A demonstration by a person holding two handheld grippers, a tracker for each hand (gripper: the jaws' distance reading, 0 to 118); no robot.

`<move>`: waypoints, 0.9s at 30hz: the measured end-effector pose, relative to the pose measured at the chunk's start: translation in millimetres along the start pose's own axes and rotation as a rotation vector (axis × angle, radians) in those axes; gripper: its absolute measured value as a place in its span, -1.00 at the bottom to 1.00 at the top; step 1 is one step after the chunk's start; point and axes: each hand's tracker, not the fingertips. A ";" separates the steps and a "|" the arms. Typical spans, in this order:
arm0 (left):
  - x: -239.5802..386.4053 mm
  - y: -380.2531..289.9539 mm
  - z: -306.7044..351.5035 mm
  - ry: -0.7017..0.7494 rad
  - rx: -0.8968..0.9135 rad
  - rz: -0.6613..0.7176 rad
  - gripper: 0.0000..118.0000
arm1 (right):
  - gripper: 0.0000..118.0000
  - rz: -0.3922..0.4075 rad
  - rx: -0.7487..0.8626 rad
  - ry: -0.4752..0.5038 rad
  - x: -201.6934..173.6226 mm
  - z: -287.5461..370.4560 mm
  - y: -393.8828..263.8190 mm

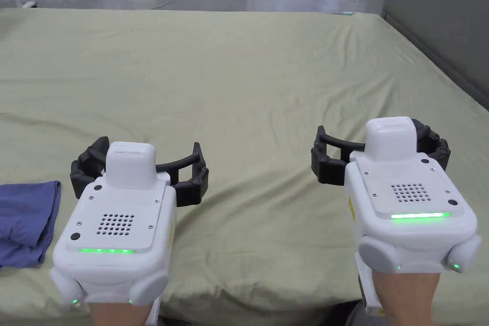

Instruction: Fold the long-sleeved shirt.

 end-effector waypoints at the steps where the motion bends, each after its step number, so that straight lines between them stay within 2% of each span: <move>1: -0.1 0.1 0.1 0.000 0.002 0.001 1.00 | 0.98 -0.002 0.001 -0.001 0.3 0.1 -0.1; 27: 1.4 3.9 2.9 -0.004 0.010 0.008 1.00 | 0.98 -0.007 -0.002 -0.017 5.8 1.9 -1.9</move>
